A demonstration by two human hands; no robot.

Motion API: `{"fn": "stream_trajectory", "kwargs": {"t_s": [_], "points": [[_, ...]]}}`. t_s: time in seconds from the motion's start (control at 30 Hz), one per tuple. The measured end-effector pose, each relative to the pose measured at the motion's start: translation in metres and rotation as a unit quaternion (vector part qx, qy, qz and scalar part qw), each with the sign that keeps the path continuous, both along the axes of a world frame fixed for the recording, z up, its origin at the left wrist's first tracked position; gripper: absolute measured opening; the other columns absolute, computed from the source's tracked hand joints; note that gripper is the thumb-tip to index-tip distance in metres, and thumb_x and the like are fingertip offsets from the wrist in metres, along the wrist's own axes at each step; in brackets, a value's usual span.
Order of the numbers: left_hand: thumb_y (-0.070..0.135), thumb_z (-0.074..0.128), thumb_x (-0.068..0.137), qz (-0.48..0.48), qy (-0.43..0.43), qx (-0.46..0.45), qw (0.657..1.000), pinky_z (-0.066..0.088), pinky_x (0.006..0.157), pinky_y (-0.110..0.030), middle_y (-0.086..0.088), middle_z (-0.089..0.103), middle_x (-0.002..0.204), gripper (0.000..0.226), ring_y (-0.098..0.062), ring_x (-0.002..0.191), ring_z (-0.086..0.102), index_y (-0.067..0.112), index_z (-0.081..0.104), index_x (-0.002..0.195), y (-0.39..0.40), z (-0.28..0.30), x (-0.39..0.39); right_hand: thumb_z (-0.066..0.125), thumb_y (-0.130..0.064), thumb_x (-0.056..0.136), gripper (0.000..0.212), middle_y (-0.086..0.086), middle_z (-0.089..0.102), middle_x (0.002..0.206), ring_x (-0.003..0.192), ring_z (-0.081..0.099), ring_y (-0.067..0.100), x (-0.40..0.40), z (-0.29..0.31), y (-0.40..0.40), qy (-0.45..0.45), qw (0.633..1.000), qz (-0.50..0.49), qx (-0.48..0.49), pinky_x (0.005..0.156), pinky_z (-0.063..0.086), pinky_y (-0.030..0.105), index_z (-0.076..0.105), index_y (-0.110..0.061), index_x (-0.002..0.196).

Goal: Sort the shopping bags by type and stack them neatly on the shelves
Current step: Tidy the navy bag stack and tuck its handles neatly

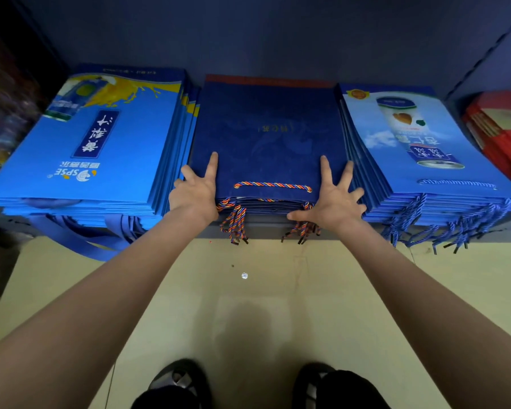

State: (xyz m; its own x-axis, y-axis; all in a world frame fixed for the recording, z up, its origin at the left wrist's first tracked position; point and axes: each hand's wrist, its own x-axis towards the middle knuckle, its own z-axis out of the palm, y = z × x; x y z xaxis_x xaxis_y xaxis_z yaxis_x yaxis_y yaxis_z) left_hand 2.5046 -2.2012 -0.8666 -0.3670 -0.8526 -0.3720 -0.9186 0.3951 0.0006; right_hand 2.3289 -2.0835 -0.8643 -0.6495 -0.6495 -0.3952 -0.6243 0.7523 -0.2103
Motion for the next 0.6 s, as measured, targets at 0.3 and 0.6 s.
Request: {"fn": "stream_trajectory", "kwargs": {"t_s": [0.3, 0.6], "points": [[0.038, 0.078, 0.072, -0.121, -0.038, 0.202, 0.971, 0.035, 0.107, -0.038, -0.027, 0.003, 0.15, 0.129, -0.037, 0.134, 0.033, 0.034, -0.032, 0.139, -0.036, 0.034, 0.024, 0.083, -0.04, 0.064, 0.13, 0.013, -0.033, 0.15, 0.143, 0.009, 0.039, -0.039, 0.023, 0.013, -0.081, 0.985, 0.138, 0.059, 0.115, 0.021, 0.043, -0.02, -0.039, 0.144], [0.04, 0.073, 0.077, -0.041, 0.096, 0.093, 0.99, 0.039, 0.1, -0.046, -0.024, 0.021, 0.132, 0.11, -0.039, 0.116, 0.041, 0.033, -0.011, 0.147, -0.006, 0.014, 0.009, 0.072, -0.042, 0.078, 0.112, 0.021, -0.018, 0.153, 0.131, 0.022, 0.048, -0.015, 0.0, 0.014, 0.051, 0.992, 0.118, 0.012, 0.103, 0.031, 0.05, -0.014, -0.031, 0.147]]}}
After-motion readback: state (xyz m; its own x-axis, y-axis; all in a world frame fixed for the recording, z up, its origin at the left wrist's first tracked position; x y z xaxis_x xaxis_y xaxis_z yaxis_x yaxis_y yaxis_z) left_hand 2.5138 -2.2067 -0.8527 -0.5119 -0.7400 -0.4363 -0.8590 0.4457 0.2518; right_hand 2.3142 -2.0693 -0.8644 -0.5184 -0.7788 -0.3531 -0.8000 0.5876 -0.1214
